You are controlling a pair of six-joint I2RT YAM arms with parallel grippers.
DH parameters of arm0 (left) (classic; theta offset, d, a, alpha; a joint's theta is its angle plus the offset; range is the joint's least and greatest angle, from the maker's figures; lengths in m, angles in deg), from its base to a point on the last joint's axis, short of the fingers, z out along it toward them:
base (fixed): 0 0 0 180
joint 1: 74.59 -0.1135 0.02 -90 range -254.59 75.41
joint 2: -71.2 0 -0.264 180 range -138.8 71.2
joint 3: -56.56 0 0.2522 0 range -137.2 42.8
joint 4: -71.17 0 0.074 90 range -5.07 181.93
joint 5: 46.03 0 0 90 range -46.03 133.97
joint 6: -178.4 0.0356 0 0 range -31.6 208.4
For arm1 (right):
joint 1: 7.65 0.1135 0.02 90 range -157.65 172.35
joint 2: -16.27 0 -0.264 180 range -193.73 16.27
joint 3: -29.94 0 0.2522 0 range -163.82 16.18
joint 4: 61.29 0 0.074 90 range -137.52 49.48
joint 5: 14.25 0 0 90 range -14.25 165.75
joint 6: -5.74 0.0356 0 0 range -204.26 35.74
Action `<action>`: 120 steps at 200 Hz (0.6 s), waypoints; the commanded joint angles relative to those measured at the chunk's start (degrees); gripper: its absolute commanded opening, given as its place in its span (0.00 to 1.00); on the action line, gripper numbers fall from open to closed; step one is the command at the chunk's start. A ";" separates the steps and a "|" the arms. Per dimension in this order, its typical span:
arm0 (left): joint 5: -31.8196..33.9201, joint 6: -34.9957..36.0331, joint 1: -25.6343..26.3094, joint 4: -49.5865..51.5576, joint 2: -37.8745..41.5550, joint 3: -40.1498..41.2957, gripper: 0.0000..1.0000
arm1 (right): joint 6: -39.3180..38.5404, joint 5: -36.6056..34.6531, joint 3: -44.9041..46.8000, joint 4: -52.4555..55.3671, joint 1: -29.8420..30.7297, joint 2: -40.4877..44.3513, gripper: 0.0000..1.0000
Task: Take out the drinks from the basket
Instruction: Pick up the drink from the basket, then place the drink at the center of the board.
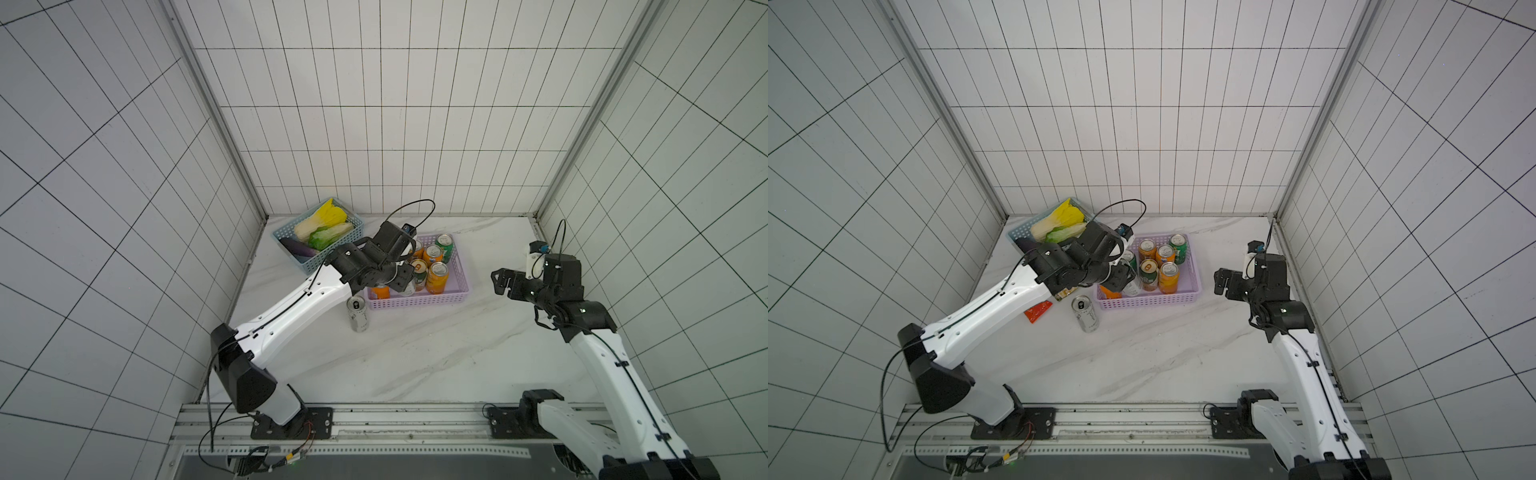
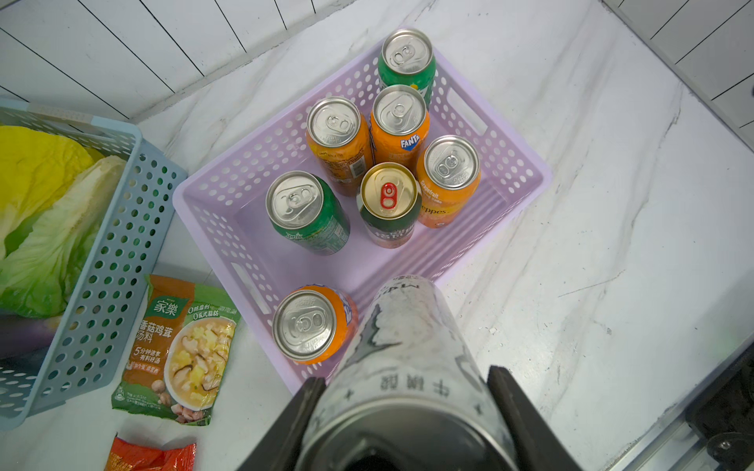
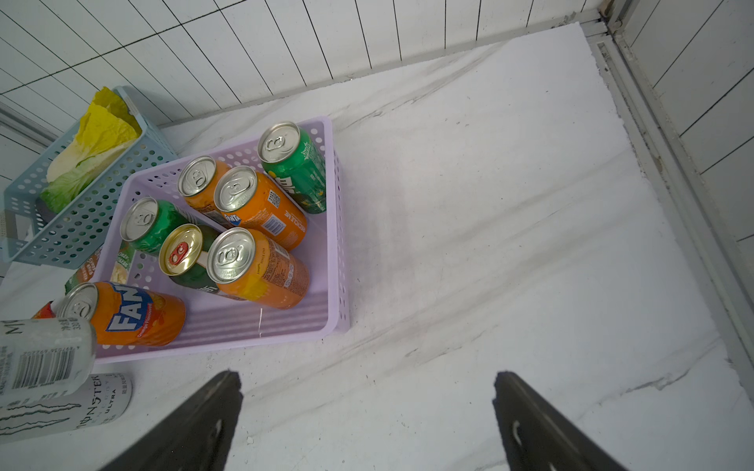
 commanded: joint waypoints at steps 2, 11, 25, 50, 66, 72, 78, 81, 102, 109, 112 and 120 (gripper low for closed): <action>1.78 -1.71 1.09 -3.42 4.16 2.22 0.54 | -0.45 0.00 0.42 0.79 -0.37 1.09 0.99; 1.99 -2.10 1.27 -3.45 5.13 3.27 0.54 | -0.45 -0.02 0.42 0.79 -0.30 1.12 0.99; 2.24 -2.81 1.45 -3.30 6.58 4.82 0.54 | -0.48 -0.18 0.48 0.79 -0.40 1.31 0.99; 2.24 -4.03 1.73 -3.26 8.33 7.28 0.54 | -0.46 -0.27 0.51 0.79 -0.33 1.52 0.99; 2.74 -4.53 1.90 -3.18 8.75 8.52 0.54 | -0.37 -0.35 0.77 0.79 -0.34 1.80 1.00; 2.98 -4.70 1.90 -3.03 8.76 9.04 0.54 | -0.36 -0.38 0.88 0.79 -0.37 1.94 0.99; 3.31 -4.75 1.97 -2.94 8.70 9.42 0.54 | -0.30 -0.27 0.94 0.79 -0.35 1.96 1.00; 3.43 -4.84 1.99 -2.97 8.71 9.60 0.54 | -0.28 -0.27 1.02 0.79 -0.36 2.00 0.99; 4.23 -5.37 1.98 -2.94 8.31 11.13 0.54 | -0.28 -0.31 1.41 0.79 -0.37 2.35 0.99; 4.53 -5.50 2.03 -2.97 8.08 11.51 0.54 | -0.32 -0.39 1.53 0.79 -0.32 2.41 0.99; 4.63 -5.61 2.07 -2.95 7.93 11.61 0.54 | -0.28 -0.40 1.48 0.79 -0.42 2.47 0.99; 4.85 -5.81 2.00 -2.87 7.70 11.96 0.54 | -0.24 -0.28 1.62 0.79 -0.36 2.50 0.99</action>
